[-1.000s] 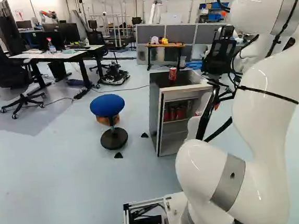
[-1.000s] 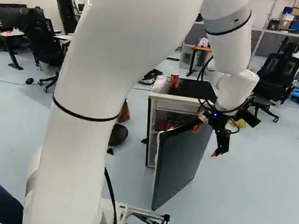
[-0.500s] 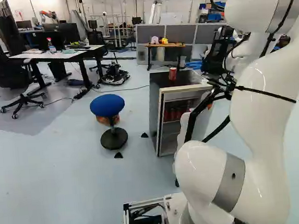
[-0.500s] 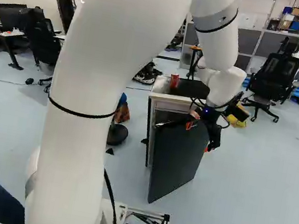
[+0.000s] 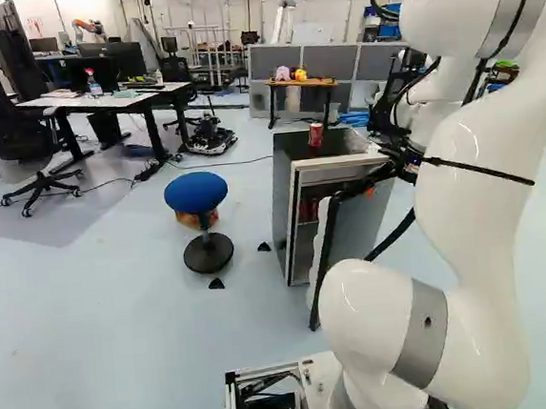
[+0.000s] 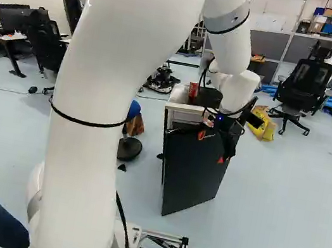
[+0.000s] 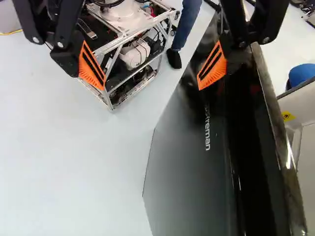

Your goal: Grab a drink from the fridge

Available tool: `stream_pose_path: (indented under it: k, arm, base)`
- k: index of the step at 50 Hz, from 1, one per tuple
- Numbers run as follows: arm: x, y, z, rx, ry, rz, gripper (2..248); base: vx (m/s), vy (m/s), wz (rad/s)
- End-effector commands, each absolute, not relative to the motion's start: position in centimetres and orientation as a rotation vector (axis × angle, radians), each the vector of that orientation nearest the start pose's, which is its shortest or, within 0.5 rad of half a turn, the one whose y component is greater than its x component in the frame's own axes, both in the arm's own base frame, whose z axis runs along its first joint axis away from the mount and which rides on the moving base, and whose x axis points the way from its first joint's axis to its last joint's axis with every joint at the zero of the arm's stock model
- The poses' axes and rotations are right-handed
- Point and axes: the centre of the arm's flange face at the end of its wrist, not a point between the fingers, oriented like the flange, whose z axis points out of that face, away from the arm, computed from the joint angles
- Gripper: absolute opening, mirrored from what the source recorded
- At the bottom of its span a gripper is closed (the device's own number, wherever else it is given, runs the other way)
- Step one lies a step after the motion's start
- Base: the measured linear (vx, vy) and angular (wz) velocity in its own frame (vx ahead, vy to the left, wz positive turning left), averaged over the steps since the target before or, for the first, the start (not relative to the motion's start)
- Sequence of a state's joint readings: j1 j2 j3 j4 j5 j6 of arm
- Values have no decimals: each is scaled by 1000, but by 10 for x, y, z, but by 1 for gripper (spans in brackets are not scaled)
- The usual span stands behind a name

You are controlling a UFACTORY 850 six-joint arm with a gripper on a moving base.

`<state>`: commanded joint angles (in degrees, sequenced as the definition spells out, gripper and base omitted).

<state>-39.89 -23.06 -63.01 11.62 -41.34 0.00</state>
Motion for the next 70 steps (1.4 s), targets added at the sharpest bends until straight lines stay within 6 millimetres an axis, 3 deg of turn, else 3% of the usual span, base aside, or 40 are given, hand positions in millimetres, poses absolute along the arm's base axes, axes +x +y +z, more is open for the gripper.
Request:
stream_pose_path:
  k: [39,70]
  arm:
    - [464,-292,404,-2807,1085,-33,247]
    - [500,-275,404,-2842,999,-58,247]
  base:
    - [0,0,0]
    - [0,0,0]
